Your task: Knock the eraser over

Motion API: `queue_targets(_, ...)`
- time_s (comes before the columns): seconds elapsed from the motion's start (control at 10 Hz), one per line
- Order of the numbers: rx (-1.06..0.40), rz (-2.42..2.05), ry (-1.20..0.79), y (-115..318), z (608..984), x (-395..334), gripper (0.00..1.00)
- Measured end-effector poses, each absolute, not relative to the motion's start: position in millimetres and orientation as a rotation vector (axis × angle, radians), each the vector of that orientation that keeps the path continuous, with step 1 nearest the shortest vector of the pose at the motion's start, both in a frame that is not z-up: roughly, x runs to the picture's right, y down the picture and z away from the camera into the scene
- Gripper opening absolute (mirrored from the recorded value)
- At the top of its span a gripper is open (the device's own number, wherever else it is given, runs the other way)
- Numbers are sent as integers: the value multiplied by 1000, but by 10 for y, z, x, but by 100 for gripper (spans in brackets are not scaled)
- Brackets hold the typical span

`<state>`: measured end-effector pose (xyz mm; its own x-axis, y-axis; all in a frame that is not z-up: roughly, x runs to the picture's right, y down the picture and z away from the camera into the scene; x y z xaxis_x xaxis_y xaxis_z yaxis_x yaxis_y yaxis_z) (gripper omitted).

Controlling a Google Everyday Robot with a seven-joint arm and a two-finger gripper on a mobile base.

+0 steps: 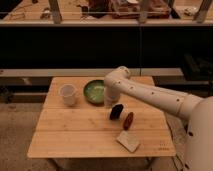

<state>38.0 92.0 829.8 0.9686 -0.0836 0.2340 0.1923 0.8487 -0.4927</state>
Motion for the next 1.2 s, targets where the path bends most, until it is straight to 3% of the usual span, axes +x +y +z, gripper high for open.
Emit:
queue_targets(0.2, -507, -61, -131, 931, 8196, 851, 2)
queue_targets(0.4, -509, -40, -127, 938, 8191, 1277, 20)
queue_targets(0.6, -511, -53, -145, 956, 8189, 1449, 31)
queue_targets(0.9, -512, -64, -164, 986, 8191, 1350, 31)
queue_targets(1.2, -516, -71, -184, 1026, 8190, 790, 31)
